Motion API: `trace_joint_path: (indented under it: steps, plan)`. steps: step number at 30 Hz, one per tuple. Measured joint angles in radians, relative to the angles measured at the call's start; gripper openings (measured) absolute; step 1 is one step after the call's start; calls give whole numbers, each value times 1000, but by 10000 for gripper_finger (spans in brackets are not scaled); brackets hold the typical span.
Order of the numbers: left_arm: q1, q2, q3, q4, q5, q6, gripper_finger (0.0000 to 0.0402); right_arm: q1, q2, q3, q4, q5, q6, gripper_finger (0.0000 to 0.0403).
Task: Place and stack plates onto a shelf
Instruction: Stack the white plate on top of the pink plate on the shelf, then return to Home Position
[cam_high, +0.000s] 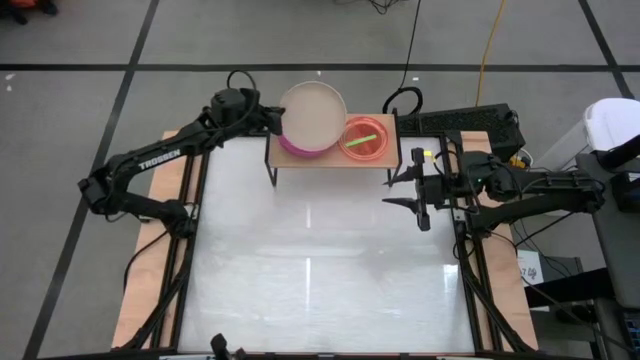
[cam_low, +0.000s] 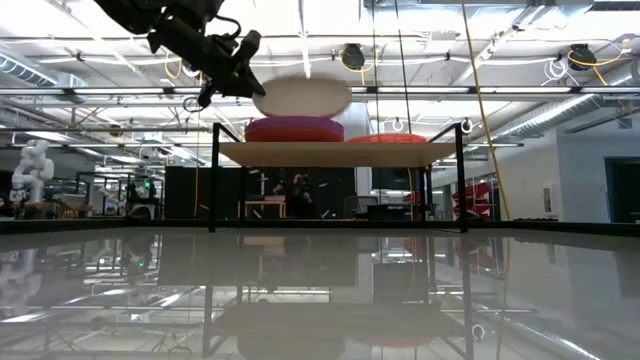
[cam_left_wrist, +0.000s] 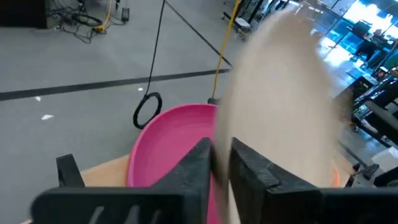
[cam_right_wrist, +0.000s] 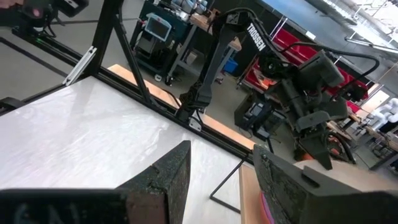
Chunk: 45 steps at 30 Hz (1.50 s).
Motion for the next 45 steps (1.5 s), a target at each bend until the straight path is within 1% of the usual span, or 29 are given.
trace_joint_path:
  steps: [5, 10, 13, 16, 23, 24, 26, 30, 32, 34, 36, 38, 42, 45]
  plan:
    - [0, -2, 0, 0, -4, 0, 103, 0, 0, 0, -7, 0, 0, 155]
    - [0, -9, 0, -1, -8, 0, 133, 0, 0, 0, -7, 0, 0, 155]
    - [0, -30, 1, 18, -1, 13, 137, 0, 0, 0, -7, 0, 0, 155]
    - [2, -64, 1, 19, 33, 42, 138, 0, 0, 0, -7, 0, 0, 155]
    - [2, -185, 1, 4, 38, 74, 138, 0, -14, 0, -9, 0, 0, 155]
    - [2, -208, 1, -1, 49, 85, 138, 0, -20, 0, -13, 0, 0, 155]
    - [2, -256, 1, -14, 105, 116, 138, 0, -41, 0, -37, 0, 0, 155]
    - [-11, -372, 1, -73, 260, 183, 137, -2, -132, 0, -85, 5, 44, 155]
    - [-33, -429, 1, -151, 297, 258, 130, -2, -190, 0, -97, 24, 71, 155]
    - [-58, -472, 1, -234, 298, 311, 115, -2, -243, 0, -105, 24, 91, 155]
    - [-77, -506, 1, -291, 295, 331, 94, -2, -291, 1, -115, 24, 111, 155]
    - [-97, -544, 0, -316, 293, 345, 74, -2, -331, 1, -150, 23, 134, 155]
    - [-137, -617, 1, -399, 323, 422, 36, -2, -398, 1, -265, 23, 201, 155]
    - [-146, -679, 0, -430, 321, 437, 14, -2, -447, 1, -334, 27, 236, 155]
